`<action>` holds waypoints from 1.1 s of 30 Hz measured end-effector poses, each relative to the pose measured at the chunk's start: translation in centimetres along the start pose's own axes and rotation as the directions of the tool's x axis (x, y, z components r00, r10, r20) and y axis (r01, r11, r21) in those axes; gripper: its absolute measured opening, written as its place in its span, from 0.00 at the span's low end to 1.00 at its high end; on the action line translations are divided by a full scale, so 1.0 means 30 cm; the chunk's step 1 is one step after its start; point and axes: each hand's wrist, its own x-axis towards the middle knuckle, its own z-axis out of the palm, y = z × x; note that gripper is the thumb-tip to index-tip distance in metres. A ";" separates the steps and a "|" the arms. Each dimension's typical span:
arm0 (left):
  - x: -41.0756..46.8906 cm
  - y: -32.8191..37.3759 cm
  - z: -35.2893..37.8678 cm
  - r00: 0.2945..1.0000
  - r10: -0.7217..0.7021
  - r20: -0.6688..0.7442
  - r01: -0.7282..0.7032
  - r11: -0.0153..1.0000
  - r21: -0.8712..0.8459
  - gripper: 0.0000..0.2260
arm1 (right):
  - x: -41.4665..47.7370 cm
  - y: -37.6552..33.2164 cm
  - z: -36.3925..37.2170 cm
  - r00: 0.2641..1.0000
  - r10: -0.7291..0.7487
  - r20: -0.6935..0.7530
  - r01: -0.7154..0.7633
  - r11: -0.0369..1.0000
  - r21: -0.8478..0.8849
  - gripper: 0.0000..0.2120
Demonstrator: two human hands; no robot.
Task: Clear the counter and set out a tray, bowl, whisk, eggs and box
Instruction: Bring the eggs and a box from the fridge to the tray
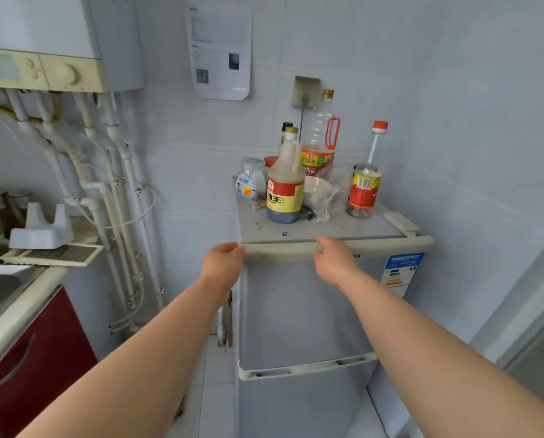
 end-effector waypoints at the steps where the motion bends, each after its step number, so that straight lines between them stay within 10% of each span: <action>1: 0.019 0.001 0.008 1.000 0.010 0.011 -0.010 1.000 0.004 0.03 | 0.012 0.006 0.013 1.000 0.000 0.007 0.000 1.000 -0.011 0.22; 33: -0.118 -0.093 0.032 0.989 0.052 0.141 -0.065 0.993 0.096 0.08 | -0.140 0.151 0.046 0.997 -0.064 -0.043 0.073 0.962 0.264 0.21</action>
